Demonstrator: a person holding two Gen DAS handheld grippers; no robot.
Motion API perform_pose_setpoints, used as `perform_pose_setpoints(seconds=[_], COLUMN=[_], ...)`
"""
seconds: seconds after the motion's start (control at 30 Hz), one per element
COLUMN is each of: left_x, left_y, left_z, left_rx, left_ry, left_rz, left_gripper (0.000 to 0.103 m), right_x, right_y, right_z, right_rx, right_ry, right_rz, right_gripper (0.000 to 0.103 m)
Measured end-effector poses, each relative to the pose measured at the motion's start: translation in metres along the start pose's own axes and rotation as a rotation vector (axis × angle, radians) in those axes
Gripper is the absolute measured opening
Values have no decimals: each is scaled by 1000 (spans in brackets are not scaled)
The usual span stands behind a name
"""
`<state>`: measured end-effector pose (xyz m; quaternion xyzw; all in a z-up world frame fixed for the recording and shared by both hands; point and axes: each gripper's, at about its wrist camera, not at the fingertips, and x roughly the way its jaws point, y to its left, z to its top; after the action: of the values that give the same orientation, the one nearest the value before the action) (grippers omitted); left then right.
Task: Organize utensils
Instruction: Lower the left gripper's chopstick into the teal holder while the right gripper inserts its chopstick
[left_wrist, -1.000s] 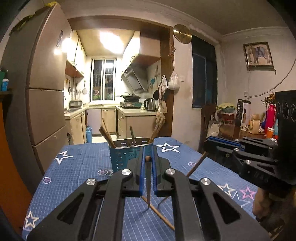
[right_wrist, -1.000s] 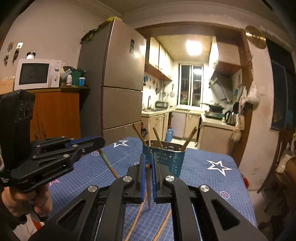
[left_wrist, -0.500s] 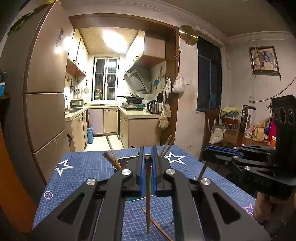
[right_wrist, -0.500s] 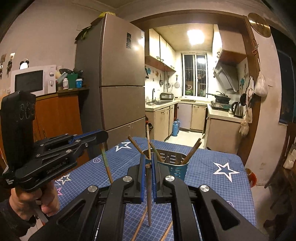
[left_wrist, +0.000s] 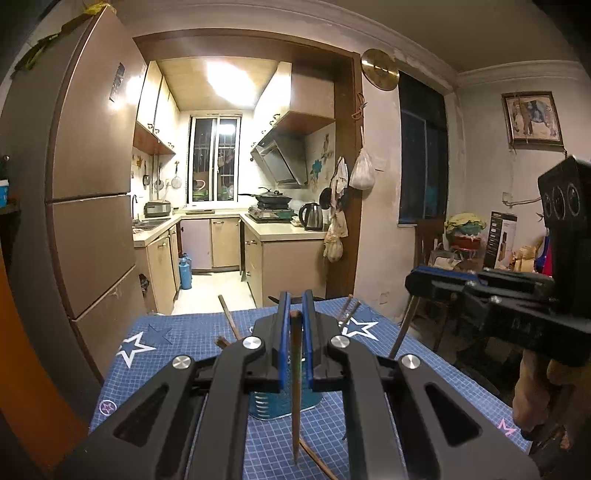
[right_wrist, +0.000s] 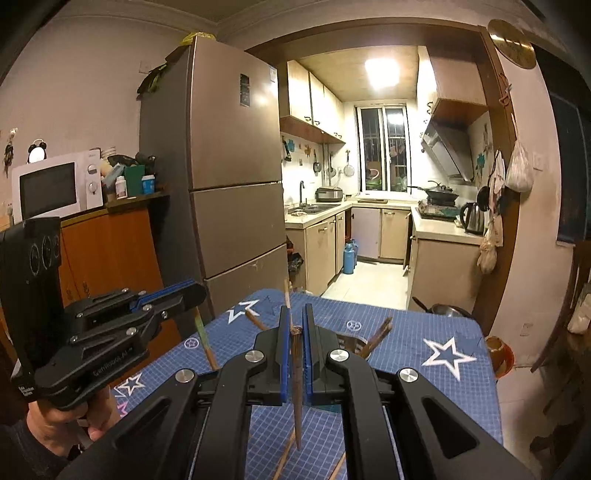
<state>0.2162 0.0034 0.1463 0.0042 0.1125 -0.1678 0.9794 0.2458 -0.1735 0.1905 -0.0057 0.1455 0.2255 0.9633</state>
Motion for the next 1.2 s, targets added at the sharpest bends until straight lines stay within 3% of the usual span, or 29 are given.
perform_pose_setpoints(seconds=[0.43, 0.73, 0.93, 1.2], left_x=[19, 44, 68, 97], left_y=[9, 16, 22, 26], left_z=[68, 116, 124, 112], left_rx=[-9, 7, -6, 1], left_ry=[-30, -57, -54, -20], left_rz=[33, 71, 75, 82], left_gripper=[5, 5, 5, 5], right_x=[14, 48, 74, 106], right_y=[-16, -38, -53, -59], right_z=[74, 119, 128, 112], right_rx=[-22, -7, 12, 17], right_ry=[-17, -9, 1, 44], right_rz=[-51, -80, -88, -76], right_gripper=[7, 7, 7, 7])
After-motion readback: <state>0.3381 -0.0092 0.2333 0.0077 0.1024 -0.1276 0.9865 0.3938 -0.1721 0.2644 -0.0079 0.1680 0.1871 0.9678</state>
